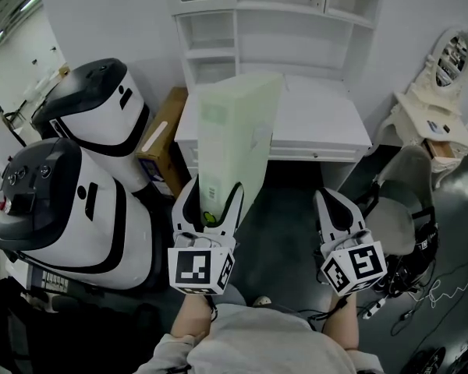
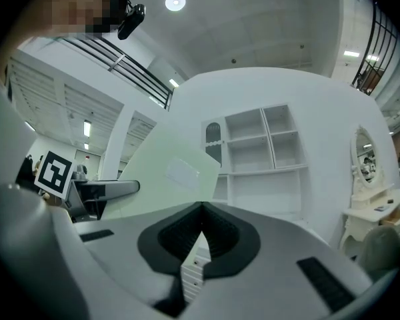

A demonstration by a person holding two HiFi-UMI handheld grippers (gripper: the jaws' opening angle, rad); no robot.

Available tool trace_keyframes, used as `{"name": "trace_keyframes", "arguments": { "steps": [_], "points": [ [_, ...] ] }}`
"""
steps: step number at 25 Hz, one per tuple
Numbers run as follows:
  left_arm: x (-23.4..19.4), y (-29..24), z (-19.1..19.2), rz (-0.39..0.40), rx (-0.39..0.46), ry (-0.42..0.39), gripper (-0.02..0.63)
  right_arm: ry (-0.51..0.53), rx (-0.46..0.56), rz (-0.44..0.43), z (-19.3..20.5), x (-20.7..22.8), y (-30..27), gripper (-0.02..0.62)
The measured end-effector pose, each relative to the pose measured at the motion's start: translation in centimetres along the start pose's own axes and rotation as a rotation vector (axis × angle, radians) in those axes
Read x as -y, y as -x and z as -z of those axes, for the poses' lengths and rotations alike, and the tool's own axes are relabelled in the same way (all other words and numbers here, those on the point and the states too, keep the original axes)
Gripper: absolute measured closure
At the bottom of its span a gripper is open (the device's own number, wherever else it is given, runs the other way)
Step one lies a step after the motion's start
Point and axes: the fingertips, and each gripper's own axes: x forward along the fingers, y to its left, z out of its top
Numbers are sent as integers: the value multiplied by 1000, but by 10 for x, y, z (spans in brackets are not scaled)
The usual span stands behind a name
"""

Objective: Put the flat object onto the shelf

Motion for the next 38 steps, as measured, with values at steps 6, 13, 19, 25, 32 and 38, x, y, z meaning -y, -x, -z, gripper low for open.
{"name": "trace_keyframes", "arguments": {
  "steps": [6, 13, 19, 25, 32, 38],
  "points": [
    [8, -8, 1, -14, -9, -24, 307, -17, 1, -23, 5, 11, -4, 588],
    [-3, -40, 6, 3, -2, -19, 307, -20, 4, 0, 6, 28, -32, 588],
    [-23, -87, 13, 46, 5, 1, 307, -11, 4, 28, 5, 43, -76, 588],
    [-55, -142, 18, 93, 11, 4, 307, -15, 8, 68, 4, 56, -135, 588],
    [-93, -202, 26, 145, 15, 10, 307, -5, 15, 115, 1, 70, -198, 588],
    [-122, -242, 31, 203, 25, 10, 307, 0, 19, 163, 4, 73, -242, 588]
  ]
}}
